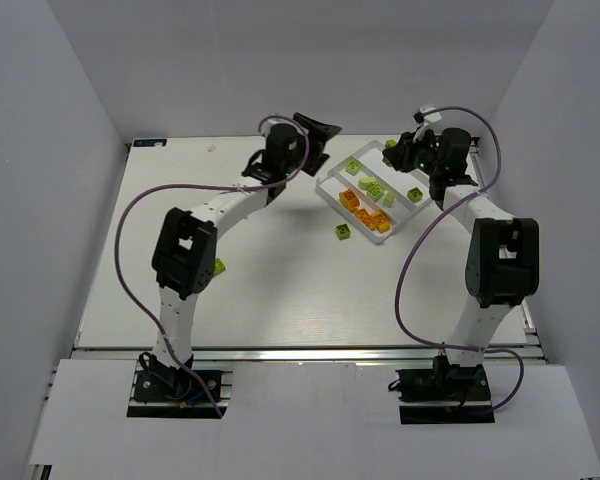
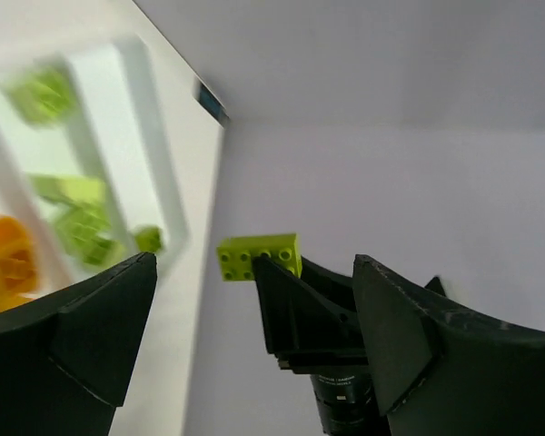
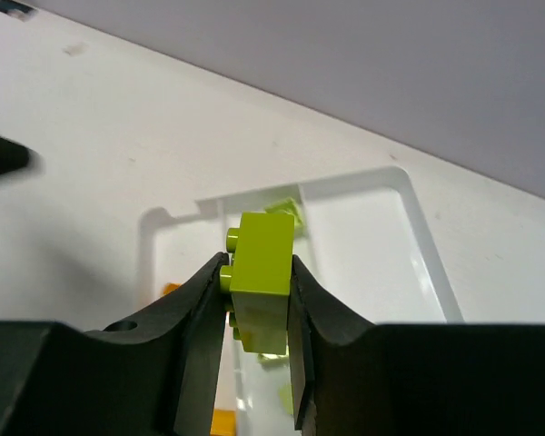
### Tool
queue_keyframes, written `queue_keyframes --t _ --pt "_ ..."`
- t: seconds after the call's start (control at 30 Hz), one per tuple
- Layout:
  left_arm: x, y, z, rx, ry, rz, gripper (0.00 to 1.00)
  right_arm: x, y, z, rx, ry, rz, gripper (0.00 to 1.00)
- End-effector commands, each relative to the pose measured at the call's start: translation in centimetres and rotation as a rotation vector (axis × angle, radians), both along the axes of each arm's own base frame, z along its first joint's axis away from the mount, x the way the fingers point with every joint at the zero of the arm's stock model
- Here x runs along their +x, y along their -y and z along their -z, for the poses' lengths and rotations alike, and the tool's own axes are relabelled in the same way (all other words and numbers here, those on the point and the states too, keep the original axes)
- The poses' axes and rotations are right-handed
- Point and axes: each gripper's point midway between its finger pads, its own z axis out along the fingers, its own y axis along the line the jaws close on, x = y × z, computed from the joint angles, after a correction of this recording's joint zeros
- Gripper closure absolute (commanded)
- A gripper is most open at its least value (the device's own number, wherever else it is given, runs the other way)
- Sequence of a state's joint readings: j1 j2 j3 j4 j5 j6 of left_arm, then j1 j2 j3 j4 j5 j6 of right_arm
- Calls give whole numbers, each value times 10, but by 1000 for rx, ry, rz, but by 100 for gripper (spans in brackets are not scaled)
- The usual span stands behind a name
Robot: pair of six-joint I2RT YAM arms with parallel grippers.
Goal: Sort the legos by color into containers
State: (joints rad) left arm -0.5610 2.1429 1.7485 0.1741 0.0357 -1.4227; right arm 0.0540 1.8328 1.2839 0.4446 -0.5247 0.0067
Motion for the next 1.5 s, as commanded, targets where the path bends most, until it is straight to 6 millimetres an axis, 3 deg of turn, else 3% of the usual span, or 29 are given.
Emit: queue_keyframes --t 0.0,0.03,0.1,0.13,0.2,0.23,0.4,0.57,0.6,0.8,0.9,1.0,1.03,1.1,1.13,1.23,1.3,1.33,1.47 --pt "-5 -69 -22 233 10 -123 2 26 22 10 -123 6 96 92" --pt "-11 -89 -16 333 -11 -142 2 30 25 13 -142 4 102 92" --pt "-20 -106 -10 433 -35 -141 2 42 28 26 -186 -40 111 91" --pt "-30 -122 9 528 -86 -127 2 46 31 33 -218 -52 110 90" --pt "-43 -145 13 608 -133 -133 2 55 34 46 -259 -95 112 86" --pt "-55 -168 32 687 -216 -121 2 58 36 50 -290 -93 106 80" --pt "-109 -225 63 944 -418 -91 4 65 44 82 -373 -147 112 67" --pt "-154 -261 84 1081 -569 -105 5 69 53 103 -431 -163 117 63" --pt "-162 -269 80 1102 -576 -116 5 68 55 106 -441 -166 118 63" --pt "-196 -292 93 1155 -693 -153 2 68 59 114 -469 -176 127 40" --pt "-209 -297 100 1170 -751 -155 2 70 58 105 -456 -167 130 37" --pt "-220 -306 105 1199 -805 -174 2 60 54 89 -419 -174 118 37" --pt "-222 -311 109 1226 -826 -187 2 59 47 63 -389 -107 101 38" --pt "-233 -318 115 1259 -890 -193 2 40 41 62 -352 -110 69 38" --pt "-237 -320 119 1275 -910 -190 2 32 34 38 -318 -72 45 38" --pt "-248 -324 139 1306 -977 -168 2 3 19 22 -254 -59 -29 34" --pt "-247 -320 151 1284 -968 -155 2 -13 14 20 -238 -80 -76 24" --pt "-252 -322 161 1275 -988 -140 2 -23 8 7 -221 -62 -118 22" --pt "-242 -311 184 1185 -939 -106 2 -53 -3 -1 -175 -75 -205 16"
